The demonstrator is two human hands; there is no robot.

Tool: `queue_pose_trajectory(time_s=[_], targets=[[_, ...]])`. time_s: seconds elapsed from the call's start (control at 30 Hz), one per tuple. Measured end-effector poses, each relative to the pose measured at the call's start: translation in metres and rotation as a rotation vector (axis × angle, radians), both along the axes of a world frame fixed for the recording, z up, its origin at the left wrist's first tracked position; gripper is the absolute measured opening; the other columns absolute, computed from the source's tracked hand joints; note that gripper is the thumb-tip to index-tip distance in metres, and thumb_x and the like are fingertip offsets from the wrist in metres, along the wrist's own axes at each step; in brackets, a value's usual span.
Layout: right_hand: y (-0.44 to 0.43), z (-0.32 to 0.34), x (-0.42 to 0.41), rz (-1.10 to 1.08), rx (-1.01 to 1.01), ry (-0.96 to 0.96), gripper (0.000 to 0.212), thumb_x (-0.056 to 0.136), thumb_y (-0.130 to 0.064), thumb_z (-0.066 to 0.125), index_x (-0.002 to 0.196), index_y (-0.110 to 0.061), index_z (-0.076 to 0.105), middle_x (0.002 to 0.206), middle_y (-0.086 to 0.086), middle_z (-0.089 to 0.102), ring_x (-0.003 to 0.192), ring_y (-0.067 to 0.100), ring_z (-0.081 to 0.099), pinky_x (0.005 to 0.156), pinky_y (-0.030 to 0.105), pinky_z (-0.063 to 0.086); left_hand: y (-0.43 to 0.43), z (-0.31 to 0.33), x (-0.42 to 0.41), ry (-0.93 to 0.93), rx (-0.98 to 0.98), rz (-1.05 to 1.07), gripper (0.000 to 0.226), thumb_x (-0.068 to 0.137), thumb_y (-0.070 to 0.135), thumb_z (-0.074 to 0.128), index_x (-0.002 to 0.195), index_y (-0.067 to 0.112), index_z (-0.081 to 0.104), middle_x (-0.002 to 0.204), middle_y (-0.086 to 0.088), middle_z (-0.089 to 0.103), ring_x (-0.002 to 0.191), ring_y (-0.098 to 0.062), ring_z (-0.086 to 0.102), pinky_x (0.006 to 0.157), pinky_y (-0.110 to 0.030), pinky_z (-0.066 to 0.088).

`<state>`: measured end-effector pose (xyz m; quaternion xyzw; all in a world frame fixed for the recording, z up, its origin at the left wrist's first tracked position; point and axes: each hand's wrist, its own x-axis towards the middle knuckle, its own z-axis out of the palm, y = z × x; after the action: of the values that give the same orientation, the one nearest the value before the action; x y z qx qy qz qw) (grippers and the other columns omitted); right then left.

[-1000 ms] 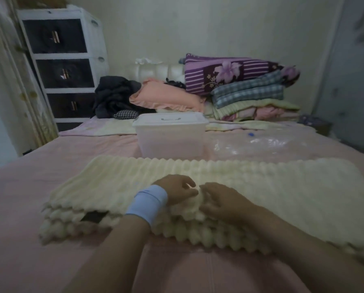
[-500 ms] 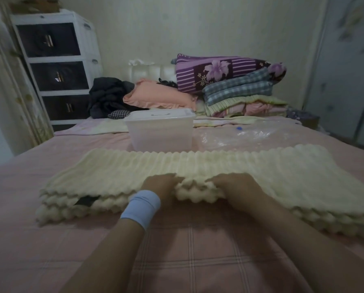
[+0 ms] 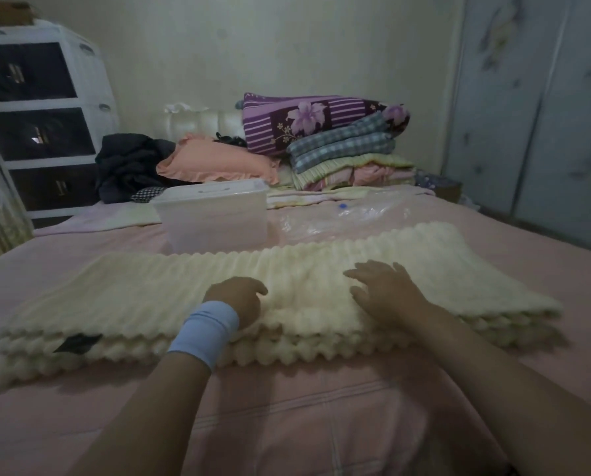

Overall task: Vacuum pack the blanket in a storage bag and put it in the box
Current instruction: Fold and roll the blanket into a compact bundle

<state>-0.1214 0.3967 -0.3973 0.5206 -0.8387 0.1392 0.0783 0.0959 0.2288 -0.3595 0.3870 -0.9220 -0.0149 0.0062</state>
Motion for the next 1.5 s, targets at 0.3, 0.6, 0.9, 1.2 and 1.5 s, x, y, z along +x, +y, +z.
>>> queue_pose_trajectory(time_s=[0.3,0.6,0.9,1.2,1.5], targets=[[0.082,-0.031,-0.067,-0.226,0.353,-0.369,0.085,0.082,-0.089,0.026,0.156,-0.048,0.016,0.168,-0.006,0.008,0.154,0.021,0.012,0.121,0.056,0.014,0.093,-0.018,-0.131,0.232,-0.122,-0.442,0.049,0.102,0.035,0.036,0.150,0.035,0.028,0.155,0.005,0.034,0.141,-0.020,0.032,0.111,-0.038,0.033],[0.130,-0.022,-0.134,-0.542,-0.061,-0.121,0.050,0.094,-0.041,0.054,0.143,-0.033,0.046,0.146,0.000,0.048,0.131,0.028,0.044,0.105,0.043,0.034,0.115,-0.016,-0.219,-0.230,-0.019,-0.332,0.051,0.095,0.053,0.033,0.127,0.023,0.058,0.131,-0.005,0.058,0.115,-0.026,0.056,0.095,-0.039,0.045],[0.146,-0.030,-0.155,-0.766,0.004,-0.529,0.096,0.060,-0.080,0.058,0.138,-0.024,0.051,0.134,0.004,0.062,0.122,0.027,0.058,0.102,0.039,0.042,0.137,-0.074,-0.276,-0.132,0.136,-0.472,0.062,0.098,0.055,0.030,0.153,0.040,0.005,0.163,0.007,0.001,0.149,-0.025,0.003,0.118,-0.054,0.008],[0.125,0.017,-0.121,-0.573,-0.528,-0.957,0.064,0.070,-0.027,0.084,0.124,0.001,0.064,0.105,0.010,0.070,0.087,0.023,0.069,0.057,0.024,0.049,0.118,-0.011,-0.235,0.458,0.506,-0.493,0.047,0.100,0.034,0.048,0.145,0.026,0.040,0.147,-0.004,0.045,0.130,-0.021,0.047,0.105,-0.031,0.038],[0.032,0.057,0.001,0.033,-0.187,-0.386,0.061,0.082,-0.038,0.065,0.141,-0.038,0.051,0.144,-0.004,0.054,0.136,0.021,0.045,0.119,0.049,0.024,0.064,0.048,-0.132,0.777,1.108,-0.157,0.046,0.083,0.065,0.057,0.124,0.044,0.051,0.121,0.006,0.059,0.107,-0.023,0.060,0.080,-0.048,0.058]])
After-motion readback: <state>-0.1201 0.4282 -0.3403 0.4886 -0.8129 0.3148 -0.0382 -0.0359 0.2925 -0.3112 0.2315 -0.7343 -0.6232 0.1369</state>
